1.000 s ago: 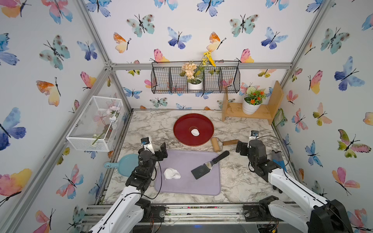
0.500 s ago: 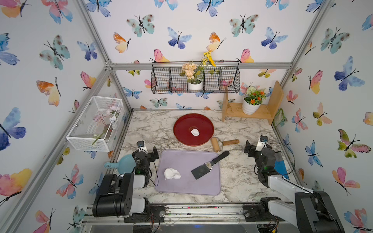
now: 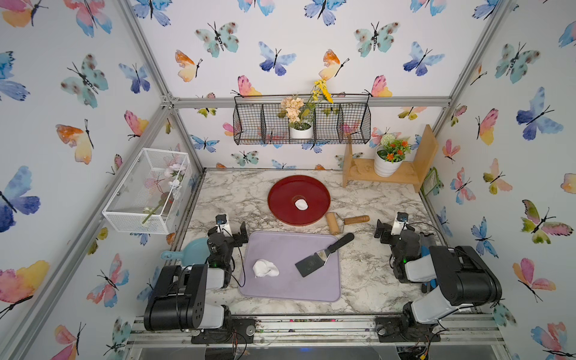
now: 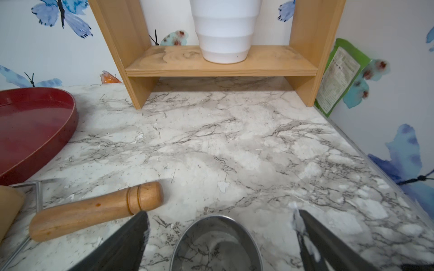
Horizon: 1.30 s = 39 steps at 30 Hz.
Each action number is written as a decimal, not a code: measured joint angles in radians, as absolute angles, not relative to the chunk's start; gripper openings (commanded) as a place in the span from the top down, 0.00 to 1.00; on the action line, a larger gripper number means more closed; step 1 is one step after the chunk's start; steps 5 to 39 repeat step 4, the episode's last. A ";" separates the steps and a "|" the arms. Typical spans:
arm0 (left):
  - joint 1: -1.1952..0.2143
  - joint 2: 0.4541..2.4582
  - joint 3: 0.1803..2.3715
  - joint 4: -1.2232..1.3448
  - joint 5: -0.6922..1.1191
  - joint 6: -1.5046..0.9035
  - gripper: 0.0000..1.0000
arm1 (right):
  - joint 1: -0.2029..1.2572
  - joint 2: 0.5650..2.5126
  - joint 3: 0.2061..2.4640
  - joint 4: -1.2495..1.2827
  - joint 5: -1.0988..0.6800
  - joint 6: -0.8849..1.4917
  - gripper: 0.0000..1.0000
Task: Roll out the dumpling wrappers from the dough
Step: Reset both arms
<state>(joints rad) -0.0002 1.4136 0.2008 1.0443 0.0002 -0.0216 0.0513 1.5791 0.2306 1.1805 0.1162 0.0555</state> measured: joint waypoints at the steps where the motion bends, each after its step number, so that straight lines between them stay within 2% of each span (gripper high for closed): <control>1: 0.000 1.414 0.201 1.044 0.001 -0.022 0.01 | 0.051 1.578 0.231 1.188 0.116 0.056 0.02; 39: 0.000 1.414 0.201 1.044 0.002 -0.022 0.01 | 0.051 1.582 0.231 1.214 0.116 0.055 0.02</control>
